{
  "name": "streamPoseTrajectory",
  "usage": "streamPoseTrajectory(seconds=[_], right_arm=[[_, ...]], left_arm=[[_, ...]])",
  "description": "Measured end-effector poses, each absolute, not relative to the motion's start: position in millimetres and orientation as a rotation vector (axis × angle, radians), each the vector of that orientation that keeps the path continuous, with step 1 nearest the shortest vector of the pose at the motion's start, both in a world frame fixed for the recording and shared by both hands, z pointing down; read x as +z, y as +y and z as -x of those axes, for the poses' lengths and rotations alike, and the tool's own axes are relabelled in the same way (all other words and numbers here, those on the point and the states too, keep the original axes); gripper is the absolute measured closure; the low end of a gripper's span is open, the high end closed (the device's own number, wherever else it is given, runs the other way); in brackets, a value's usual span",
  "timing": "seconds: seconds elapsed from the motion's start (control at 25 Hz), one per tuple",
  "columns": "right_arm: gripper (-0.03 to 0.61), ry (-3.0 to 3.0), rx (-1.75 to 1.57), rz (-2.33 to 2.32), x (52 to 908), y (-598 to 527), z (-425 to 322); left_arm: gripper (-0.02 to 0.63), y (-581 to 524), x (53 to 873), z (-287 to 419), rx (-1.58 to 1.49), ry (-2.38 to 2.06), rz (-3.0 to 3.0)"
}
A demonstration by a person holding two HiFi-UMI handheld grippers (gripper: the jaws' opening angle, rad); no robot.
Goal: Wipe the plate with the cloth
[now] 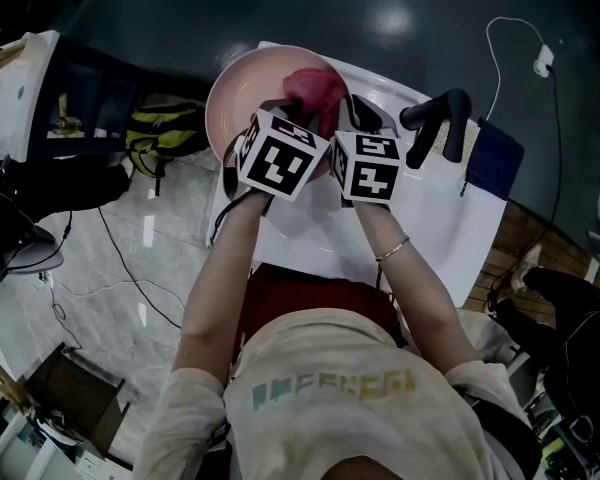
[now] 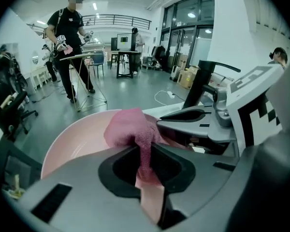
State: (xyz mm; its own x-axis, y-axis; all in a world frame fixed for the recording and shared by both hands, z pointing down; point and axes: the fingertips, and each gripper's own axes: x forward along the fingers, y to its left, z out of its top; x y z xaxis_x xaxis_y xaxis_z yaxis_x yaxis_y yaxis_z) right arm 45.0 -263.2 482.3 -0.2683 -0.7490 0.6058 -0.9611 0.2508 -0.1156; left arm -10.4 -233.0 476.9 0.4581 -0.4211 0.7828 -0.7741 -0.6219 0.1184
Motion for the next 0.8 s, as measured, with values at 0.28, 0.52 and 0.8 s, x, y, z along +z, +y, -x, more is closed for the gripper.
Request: streamPoseTrajectory(seconds=[0.28,0.52,0.8], right_arm=[[0.538,-2.1,0.65,-1.554,485,-265,-45],[0.537,-2.096,0.643,-1.549,484,-265,-44],[0.538,-2.089,0.64,-1.551,484,-264,-43]], left_arm=[[0.546,-239,479,46,1.04,-1.088,-2.192],[0.546,-239,475,77,1.045,-1.164,-2.149],[0.546,-236,474,108,1.031,-1.249,-2.098]])
